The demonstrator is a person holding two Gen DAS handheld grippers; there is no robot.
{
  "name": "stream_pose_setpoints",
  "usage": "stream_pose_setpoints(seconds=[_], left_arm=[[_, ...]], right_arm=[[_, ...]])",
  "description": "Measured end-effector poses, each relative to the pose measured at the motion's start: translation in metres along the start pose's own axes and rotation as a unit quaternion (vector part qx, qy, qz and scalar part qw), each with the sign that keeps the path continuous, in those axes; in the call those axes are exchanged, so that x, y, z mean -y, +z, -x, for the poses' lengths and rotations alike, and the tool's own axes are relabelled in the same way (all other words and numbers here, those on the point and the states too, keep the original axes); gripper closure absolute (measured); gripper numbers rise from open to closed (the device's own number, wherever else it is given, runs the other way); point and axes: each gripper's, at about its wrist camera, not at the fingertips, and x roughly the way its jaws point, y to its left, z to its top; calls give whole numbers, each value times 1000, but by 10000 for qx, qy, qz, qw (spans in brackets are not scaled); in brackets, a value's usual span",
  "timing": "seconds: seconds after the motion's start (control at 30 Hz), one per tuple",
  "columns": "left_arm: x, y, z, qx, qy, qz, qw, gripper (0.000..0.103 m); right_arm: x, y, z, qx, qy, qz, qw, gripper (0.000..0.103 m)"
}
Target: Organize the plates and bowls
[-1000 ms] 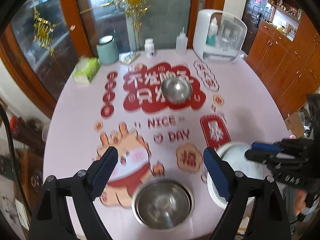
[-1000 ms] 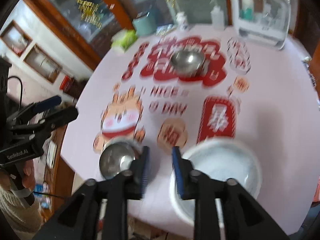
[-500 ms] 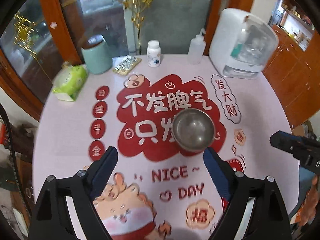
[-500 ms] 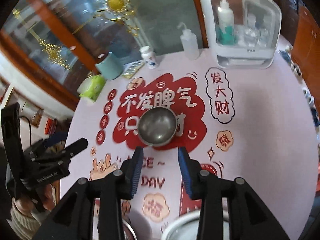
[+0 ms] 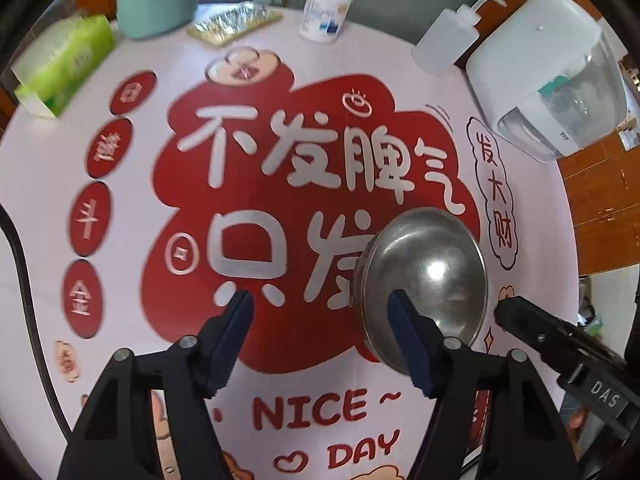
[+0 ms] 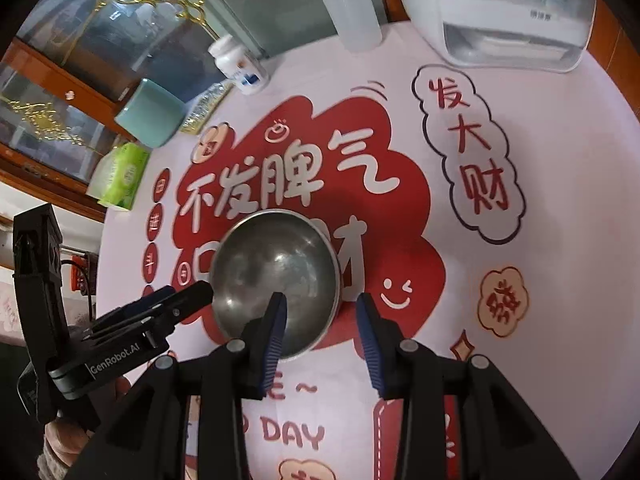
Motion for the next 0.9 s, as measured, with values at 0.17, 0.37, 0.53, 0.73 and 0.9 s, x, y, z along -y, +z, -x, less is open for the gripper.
stream_pose_setpoints(seconds=[0.17, 0.37, 0.53, 0.73, 0.9], left_arm=[[4, -1, -16, -168, -196, -126, 9996, 71], [13, -4, -15, -154, -273, -355, 9989, 96], [18, -11, 2, -153, -294, -441, 9985, 96], [25, -33, 51, -19, -272, -649, 9975, 95], [27, -62, 100, 135, -235, -793, 9965, 95]], right_arm=[[2, 0, -17, -143, -37, -18, 9999, 69], [3, -4, -22, -262, 62, 29, 9996, 95], [1, -12, -3, -179, 164, 38, 9997, 95], [-10, -27, 33, -99, 309, 74, 9994, 96], [-25, -56, 72, 23, 476, 277, 9985, 96]])
